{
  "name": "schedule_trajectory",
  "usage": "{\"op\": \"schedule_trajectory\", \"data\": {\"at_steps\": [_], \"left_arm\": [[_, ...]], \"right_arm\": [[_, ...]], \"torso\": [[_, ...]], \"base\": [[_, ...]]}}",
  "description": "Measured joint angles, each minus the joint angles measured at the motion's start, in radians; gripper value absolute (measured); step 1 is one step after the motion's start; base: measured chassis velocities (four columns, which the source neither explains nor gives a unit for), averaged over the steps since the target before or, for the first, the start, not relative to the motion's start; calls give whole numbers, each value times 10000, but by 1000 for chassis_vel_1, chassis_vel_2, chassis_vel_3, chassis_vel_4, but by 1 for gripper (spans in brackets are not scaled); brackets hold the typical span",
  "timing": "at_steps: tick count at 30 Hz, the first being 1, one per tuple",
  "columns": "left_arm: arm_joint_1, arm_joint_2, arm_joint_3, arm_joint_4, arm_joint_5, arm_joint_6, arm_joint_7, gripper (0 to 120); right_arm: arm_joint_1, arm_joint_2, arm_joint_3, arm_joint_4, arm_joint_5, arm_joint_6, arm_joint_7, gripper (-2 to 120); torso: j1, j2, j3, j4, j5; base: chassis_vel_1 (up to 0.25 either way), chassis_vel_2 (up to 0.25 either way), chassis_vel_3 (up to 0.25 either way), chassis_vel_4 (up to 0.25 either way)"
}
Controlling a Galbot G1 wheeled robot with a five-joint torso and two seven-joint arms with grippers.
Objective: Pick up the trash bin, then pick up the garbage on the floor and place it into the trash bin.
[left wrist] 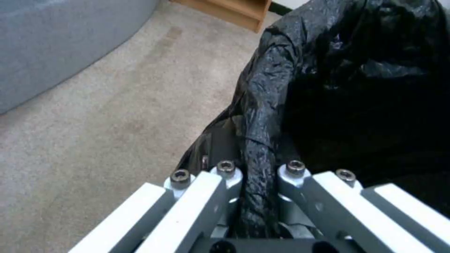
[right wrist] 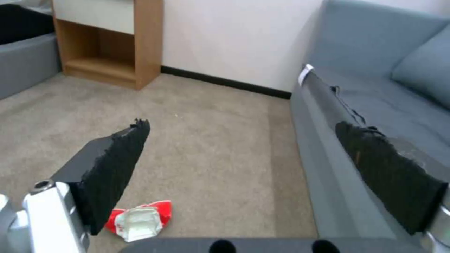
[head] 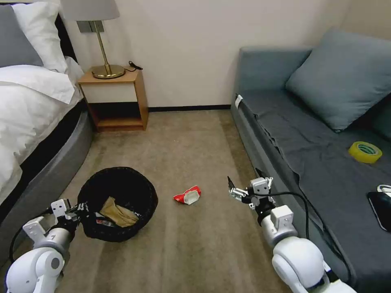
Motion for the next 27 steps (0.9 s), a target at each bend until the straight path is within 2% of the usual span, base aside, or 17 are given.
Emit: {"op": "schedule_trajectory", "data": {"at_steps": [13,27], "left_arm": [[13,76,4,-72,-72,12,-29,4],[66,-4,-72,-106,-96,6,-46,4]], "right_arm": [[-529,484,259,64,-370,223,-365,100],[-660,430,395,29,-384,446,-695,100]], "torso": [[0,0,0,1,0],[0,-2,1,1,0]], "base": [[0,0,0,0],[0,0,0,0]]}}
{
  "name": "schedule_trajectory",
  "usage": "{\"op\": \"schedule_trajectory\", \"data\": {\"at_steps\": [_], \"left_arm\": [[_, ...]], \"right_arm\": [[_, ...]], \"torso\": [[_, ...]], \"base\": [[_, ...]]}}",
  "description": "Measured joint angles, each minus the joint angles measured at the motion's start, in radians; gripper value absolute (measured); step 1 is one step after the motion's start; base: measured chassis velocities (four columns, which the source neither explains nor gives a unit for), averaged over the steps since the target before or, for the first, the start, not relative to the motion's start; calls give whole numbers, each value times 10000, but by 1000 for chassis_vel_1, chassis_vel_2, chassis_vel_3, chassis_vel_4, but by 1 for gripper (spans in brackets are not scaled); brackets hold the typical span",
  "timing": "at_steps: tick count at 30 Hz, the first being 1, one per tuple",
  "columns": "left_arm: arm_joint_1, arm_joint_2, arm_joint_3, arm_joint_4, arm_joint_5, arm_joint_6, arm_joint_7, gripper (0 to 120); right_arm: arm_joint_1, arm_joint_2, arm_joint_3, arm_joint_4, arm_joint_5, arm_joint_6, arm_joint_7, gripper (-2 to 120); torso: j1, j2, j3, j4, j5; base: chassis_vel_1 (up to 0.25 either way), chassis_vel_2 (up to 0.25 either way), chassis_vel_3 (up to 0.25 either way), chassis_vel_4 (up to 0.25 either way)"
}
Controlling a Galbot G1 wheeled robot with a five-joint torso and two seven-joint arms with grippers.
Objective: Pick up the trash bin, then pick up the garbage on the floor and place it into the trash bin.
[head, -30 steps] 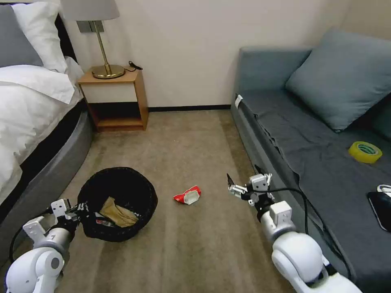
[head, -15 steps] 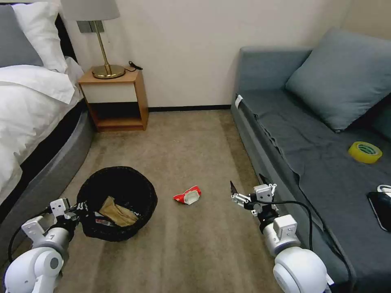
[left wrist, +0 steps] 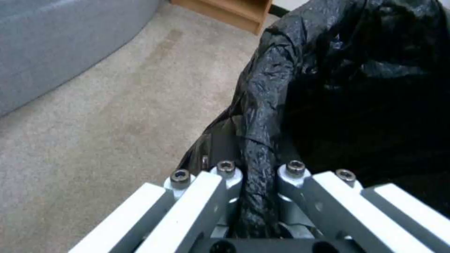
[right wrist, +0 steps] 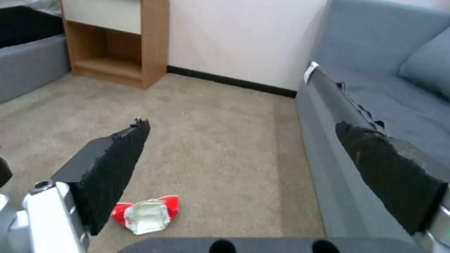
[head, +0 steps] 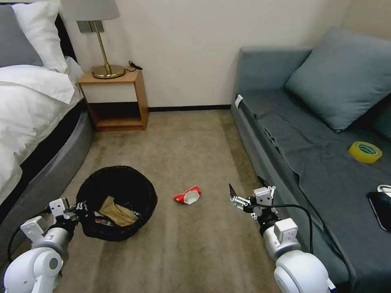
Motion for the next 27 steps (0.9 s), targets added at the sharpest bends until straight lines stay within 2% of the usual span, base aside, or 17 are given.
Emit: {"op": "schedule_trajectory", "data": {"at_steps": [15,27], "left_arm": [[5,-183,-56,-63,35,-18,-15,4],[-83,-149,-85,51,30,-12,-20,4]], "right_arm": [[88,-184,15,-22,124,49,-281,100],[295,-189,-162,-225,150,56,-301,100]], "torso": [[0,0,0,-1,0],[0,0,0,0,0]], "base": [[0,0,0,0],[-63,52,63,-64]]}}
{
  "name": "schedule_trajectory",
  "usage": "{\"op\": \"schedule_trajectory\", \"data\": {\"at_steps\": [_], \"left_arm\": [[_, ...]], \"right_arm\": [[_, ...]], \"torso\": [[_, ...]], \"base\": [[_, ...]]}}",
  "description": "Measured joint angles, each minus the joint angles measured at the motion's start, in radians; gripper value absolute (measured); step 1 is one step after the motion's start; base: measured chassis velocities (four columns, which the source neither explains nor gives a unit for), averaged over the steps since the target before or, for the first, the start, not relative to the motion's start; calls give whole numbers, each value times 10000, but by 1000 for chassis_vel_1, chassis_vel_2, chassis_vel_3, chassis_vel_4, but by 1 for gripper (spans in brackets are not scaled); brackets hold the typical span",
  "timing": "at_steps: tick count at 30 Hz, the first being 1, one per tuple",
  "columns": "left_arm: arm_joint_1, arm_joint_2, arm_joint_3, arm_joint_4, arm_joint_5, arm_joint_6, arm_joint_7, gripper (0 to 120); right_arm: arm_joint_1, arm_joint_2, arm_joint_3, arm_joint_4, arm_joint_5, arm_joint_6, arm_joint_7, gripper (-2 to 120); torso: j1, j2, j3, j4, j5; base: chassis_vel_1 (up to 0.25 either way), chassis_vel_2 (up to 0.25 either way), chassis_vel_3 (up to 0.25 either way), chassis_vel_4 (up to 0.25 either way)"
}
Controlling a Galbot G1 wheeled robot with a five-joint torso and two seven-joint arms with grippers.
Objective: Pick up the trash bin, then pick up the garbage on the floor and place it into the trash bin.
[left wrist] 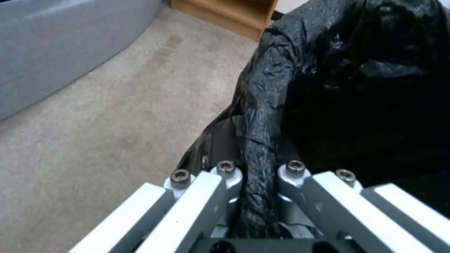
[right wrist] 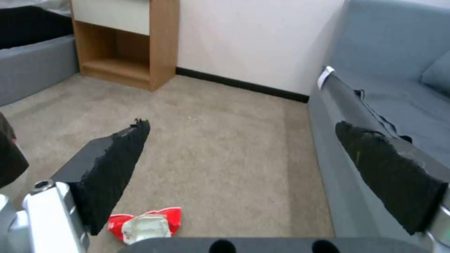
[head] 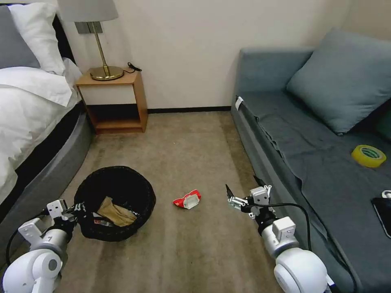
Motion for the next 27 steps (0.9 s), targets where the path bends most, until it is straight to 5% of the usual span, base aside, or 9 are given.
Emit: {"op": "schedule_trajectory", "data": {"at_steps": [27], "left_arm": [[-163,156,-72,143,-118,69,-33,4]], "right_arm": [[483,-370,-339,-205,271,-362,-53,100]], "torso": [[0,0,0,0,0]], "base": [[-49,49,49,-49]]}}
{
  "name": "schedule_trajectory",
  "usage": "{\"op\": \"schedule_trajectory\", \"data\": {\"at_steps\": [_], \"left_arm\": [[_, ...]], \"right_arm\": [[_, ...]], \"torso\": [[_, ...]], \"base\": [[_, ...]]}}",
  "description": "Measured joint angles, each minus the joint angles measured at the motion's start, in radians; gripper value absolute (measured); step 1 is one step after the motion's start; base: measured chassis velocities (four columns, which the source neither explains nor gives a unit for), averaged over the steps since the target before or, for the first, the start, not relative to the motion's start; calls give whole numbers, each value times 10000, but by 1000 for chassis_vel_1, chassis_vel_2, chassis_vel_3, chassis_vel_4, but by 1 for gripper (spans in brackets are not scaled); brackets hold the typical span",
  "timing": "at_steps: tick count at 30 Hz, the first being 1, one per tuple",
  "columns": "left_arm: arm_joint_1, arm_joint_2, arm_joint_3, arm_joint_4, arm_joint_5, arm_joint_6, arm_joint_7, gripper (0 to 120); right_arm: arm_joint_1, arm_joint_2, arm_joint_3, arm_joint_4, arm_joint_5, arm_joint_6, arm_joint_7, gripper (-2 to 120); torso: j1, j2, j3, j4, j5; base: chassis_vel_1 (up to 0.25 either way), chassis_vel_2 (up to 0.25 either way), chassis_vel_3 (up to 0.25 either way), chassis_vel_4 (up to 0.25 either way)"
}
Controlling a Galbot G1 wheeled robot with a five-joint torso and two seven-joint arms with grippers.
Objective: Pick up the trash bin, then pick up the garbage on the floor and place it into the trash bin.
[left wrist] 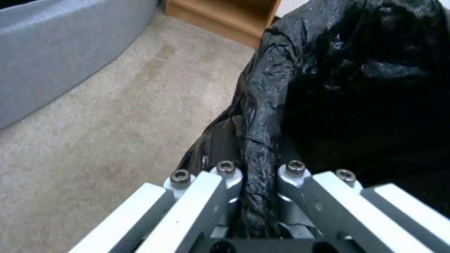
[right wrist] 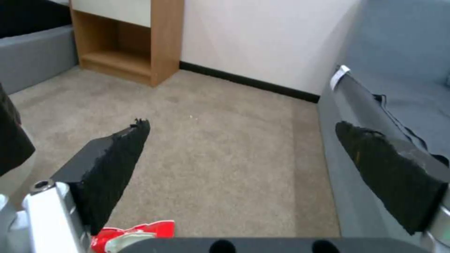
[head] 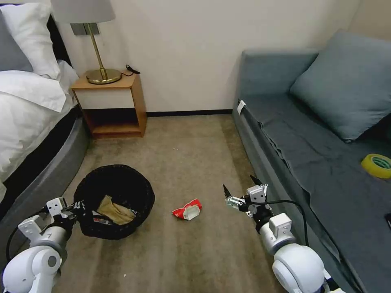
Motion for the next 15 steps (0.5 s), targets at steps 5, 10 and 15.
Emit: {"op": "schedule_trajectory", "data": {"at_steps": [5,10,15], "left_arm": [[9,0,-59,2,-24,0,-3,4],[6,-6,-87,12,-32,0,-4,4],[-7,-68,-103,23,-33,3,-7,4]], "right_arm": [[212,-188,-204,-89,153,-90,34,100],[482,-391,-462,-230,349,-150,68,100],[868,-599,-812,-497,595,-157,152,100]], "torso": [[0,0,0,0,1],[0,0,0,1,0],[1,0,0,0,0]], "base": [[-75,54,70,-63],[-70,87,74,-69],[-70,78,62,-66]]}}
